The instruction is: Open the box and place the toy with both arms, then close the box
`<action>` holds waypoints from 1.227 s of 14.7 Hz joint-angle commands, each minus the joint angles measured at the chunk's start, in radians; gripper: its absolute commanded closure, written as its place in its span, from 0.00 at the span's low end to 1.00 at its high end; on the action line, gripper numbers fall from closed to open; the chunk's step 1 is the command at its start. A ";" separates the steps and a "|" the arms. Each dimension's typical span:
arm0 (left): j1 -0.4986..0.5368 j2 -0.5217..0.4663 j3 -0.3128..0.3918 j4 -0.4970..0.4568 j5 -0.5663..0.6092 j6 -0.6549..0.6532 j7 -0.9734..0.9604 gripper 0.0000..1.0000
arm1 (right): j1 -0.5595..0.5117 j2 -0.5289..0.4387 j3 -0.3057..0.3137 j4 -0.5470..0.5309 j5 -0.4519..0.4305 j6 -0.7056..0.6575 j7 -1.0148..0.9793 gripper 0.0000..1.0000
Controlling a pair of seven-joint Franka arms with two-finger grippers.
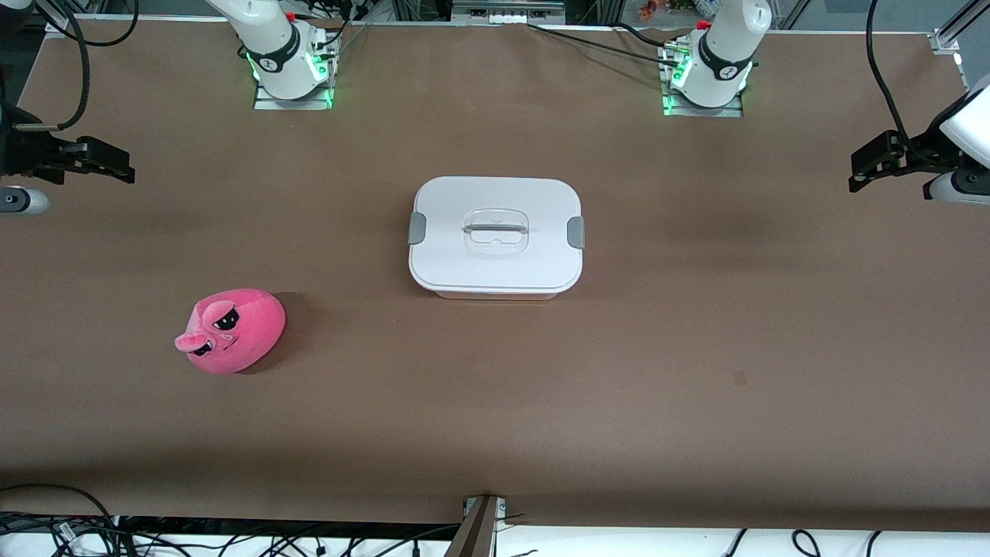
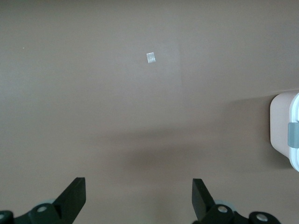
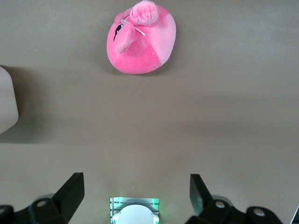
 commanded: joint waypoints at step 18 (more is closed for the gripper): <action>-0.074 0.125 -0.111 0.066 -0.009 -0.045 0.124 0.00 | 0.005 0.002 0.012 0.012 0.019 0.004 0.007 0.00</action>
